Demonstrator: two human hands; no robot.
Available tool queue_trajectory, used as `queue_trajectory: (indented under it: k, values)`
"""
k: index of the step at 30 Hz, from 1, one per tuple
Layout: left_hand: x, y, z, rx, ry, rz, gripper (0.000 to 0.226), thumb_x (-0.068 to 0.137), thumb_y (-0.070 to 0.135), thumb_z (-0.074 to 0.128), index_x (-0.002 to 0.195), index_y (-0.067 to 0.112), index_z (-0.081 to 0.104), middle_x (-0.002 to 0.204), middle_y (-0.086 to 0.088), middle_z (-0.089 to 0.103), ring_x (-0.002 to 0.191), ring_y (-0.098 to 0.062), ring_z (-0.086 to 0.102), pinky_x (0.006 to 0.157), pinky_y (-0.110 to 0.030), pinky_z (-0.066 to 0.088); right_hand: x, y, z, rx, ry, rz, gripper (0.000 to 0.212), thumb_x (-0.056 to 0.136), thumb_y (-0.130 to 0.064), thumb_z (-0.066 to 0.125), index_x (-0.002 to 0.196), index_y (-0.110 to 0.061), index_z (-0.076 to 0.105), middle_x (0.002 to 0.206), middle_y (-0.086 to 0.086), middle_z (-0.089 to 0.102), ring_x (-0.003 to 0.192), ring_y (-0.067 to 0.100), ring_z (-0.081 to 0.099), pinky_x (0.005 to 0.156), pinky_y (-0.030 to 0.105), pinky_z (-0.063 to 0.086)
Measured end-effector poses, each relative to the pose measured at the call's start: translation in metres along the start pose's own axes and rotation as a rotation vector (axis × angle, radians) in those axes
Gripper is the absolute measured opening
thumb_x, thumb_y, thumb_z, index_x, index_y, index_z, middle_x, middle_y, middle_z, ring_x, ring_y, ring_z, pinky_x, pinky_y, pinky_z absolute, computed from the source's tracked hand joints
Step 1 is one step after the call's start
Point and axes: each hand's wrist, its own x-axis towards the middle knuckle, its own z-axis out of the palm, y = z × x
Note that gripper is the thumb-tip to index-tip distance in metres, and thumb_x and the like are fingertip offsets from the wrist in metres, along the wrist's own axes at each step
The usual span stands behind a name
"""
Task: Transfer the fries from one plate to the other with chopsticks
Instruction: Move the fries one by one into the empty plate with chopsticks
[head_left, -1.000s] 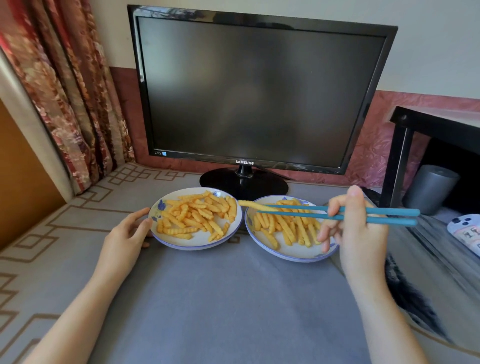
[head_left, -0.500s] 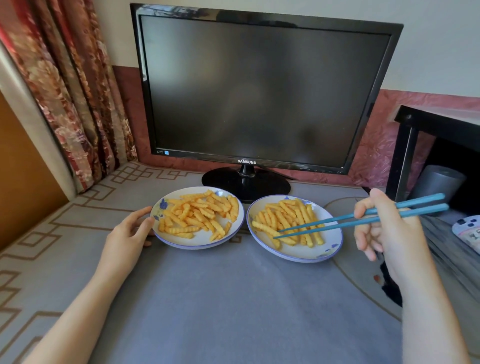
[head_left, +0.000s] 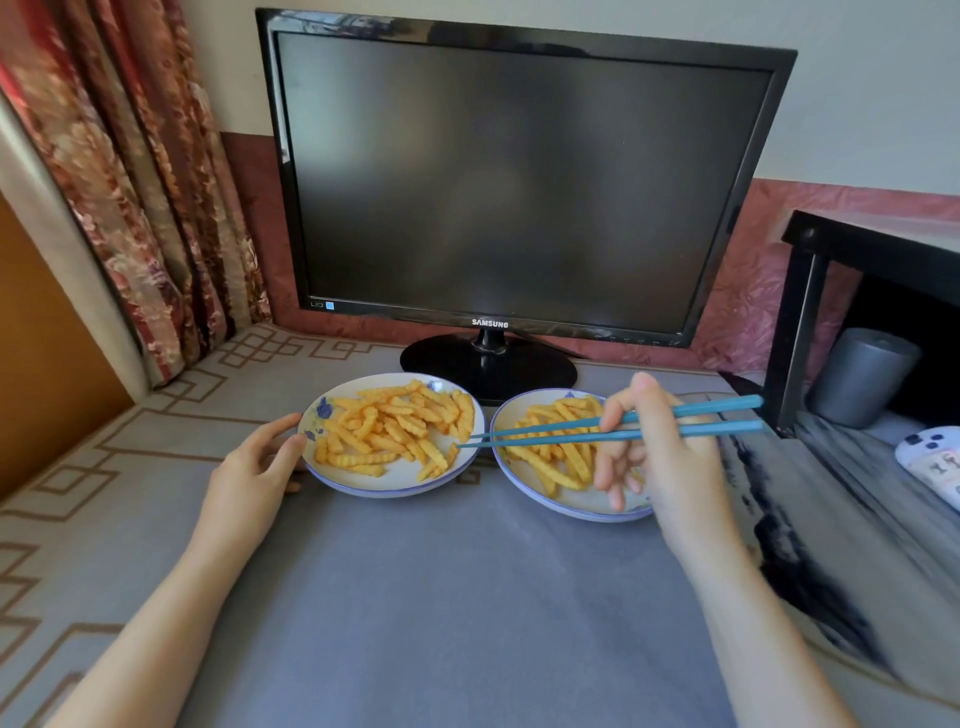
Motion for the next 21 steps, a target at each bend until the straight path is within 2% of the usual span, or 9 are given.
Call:
queue_trajectory:
  k: [4,11,18,21]
  values:
    - [-0.001,0.001,0.0,0.005,0.0,0.003,0.029,0.097,0.016,0.048,0.124,0.016,0.059,0.092,-0.002,0.067,0.067,-0.011,0.059,0.052,0.001,0.041,-0.003,0.009,0.018,0.014,-0.066,0.038,0.044,0.101,-0.026,0.036,0.065,-0.006,0.05,0.04,0.014,0.051,0.028,0.021,0.042,0.033,0.016,0.026]
    - [-0.002,0.003,0.0,0.005,0.005,0.003,0.03,0.097,0.015,0.048,0.125,0.015,0.059,0.094,-0.005,0.067,0.068,-0.01,0.058,0.052,0.001,0.041,0.001,0.018,0.03,0.016,-0.076,0.059,0.046,0.102,-0.028,0.036,0.065,-0.006,0.052,0.043,0.016,0.054,0.029,0.024,0.045,0.033,0.018,0.025]
    - [-0.002,0.004,0.001,-0.014,0.004,-0.001,0.03,0.097,0.014,0.048,0.125,0.013,0.058,0.091,-0.005,0.066,0.07,-0.008,0.058,0.051,0.0,0.042,-0.001,0.012,0.026,0.068,0.063,0.067,0.047,0.102,-0.027,0.033,0.062,-0.006,0.047,0.038,0.015,0.05,0.026,0.022,0.041,0.032,0.015,0.026]
    - [-0.002,0.004,0.001,-0.016,0.002,-0.003,0.03,0.097,0.014,0.048,0.125,0.013,0.058,0.093,-0.005,0.066,0.07,-0.008,0.058,0.051,0.0,0.042,0.0,0.009,0.019,0.094,0.104,0.06,0.044,0.102,-0.024,0.033,0.064,-0.005,0.045,0.038,0.014,0.05,0.026,0.022,0.04,0.034,0.019,0.022]
